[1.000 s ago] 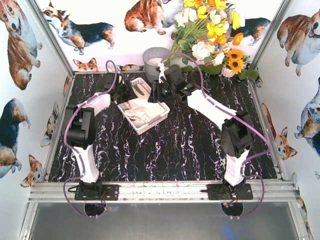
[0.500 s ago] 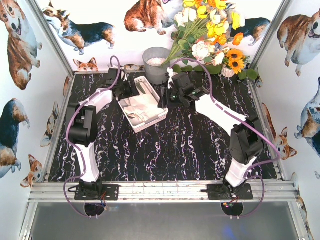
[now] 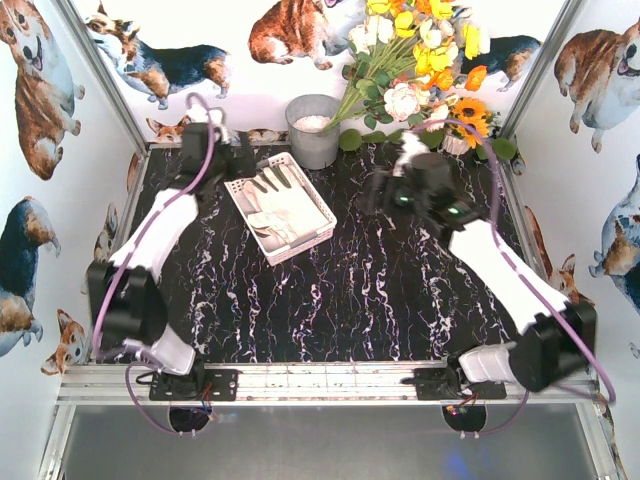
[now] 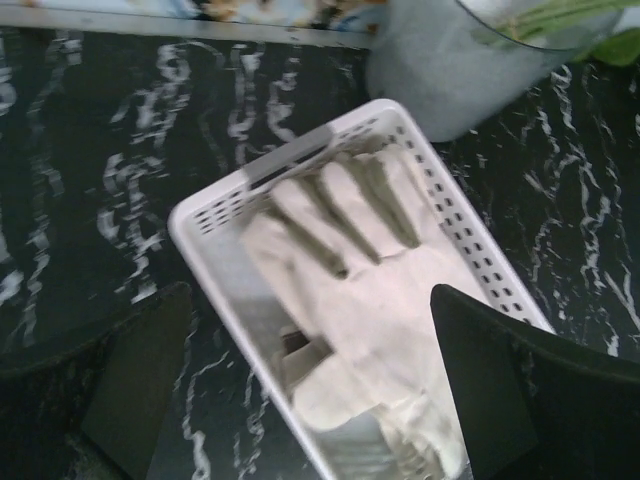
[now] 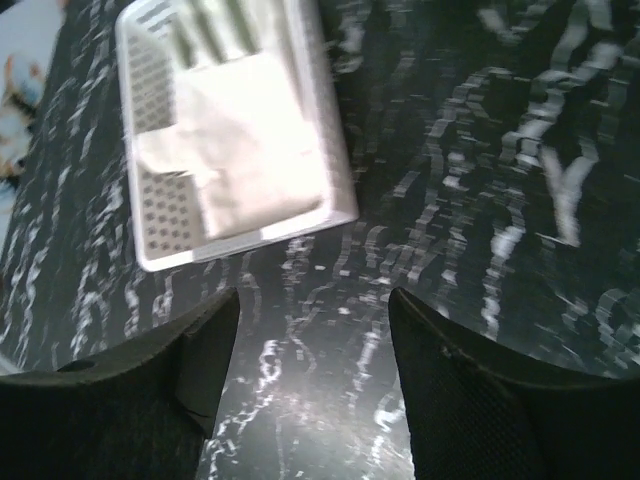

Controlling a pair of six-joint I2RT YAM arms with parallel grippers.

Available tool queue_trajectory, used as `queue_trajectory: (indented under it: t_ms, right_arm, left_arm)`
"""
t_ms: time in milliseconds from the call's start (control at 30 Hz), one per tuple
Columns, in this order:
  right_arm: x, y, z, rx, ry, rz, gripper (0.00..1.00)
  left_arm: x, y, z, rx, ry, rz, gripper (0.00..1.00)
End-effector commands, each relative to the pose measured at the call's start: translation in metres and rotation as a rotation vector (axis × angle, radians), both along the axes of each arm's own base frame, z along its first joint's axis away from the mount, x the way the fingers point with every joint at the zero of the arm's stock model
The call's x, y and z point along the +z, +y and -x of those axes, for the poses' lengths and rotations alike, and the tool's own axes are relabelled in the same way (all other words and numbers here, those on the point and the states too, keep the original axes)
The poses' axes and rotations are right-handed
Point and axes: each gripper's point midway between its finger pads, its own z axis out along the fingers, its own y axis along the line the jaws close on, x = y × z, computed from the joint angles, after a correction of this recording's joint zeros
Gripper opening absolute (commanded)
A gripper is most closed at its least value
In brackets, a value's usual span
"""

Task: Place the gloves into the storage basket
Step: Reset both arms

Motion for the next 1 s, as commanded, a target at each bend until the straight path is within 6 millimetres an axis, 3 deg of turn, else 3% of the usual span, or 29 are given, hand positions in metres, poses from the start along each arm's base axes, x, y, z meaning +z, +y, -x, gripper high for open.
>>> queue_trajectory:
  t_ms: [0,200,233,333,433,533,633,733,833,900,967]
  right_arm:
    - [-0.003,-0.072,-0.007,-0.209,-0.056,-0.014,0.63]
    - [-0.052,-0.181,-0.016,-0.443,-0.122,0.072,0.72]
    - [-0.063,-0.196,-0.017,-0.486,-0.129,0.096,0.73]
    - [-0.09,-0.222,-0.016,-0.575,-0.15,0.182,0.76]
    - [-0.113,-0.229,-0.01,-0.579,-0.182,0.241,0.78]
    - [-0.133,-0.239,-0.003,-0.609,-0.225,0.288,0.79]
    - [-0.137,-0.241,-0.005,-0.601,-0.329,0.312,0.8]
    - [-0.136,-0.233,-0.014,-0.544,-0.362,0.312,0.82]
    - [-0.157,-0.22,-0.025,-0.449,-0.329,0.324,0.85]
    - [-0.16,-0.205,-0.029,-0.401,-0.428,0.354,0.91]
    - [-0.161,-0.204,-0.026,-0.385,-0.393,0.367,0.91]
  left_arm:
    - [-0.013,0.067,0.025,0.21,-0.016,-0.057,1.0]
    - [-0.037,0.151,0.064,0.478,-0.162,-0.063,1.0]
    - [-0.051,0.157,0.074,0.508,-0.172,-0.077,1.0]
    - [-0.061,0.162,0.089,0.532,-0.245,-0.101,1.0]
    - [-0.07,0.166,0.102,0.545,-0.314,-0.15,1.0]
    - [-0.077,0.157,0.111,0.5,-0.374,-0.227,1.0]
    - [-0.085,0.147,0.114,0.438,-0.384,-0.323,1.0]
    - [-0.096,0.136,0.109,0.363,-0.369,-0.351,1.0]
    - [-0.11,0.126,0.102,0.293,-0.36,-0.357,1.0]
    - [-0.121,0.119,0.102,0.246,-0.377,-0.359,1.0]
    - [-0.13,0.124,0.104,0.286,-0.39,-0.37,1.0]
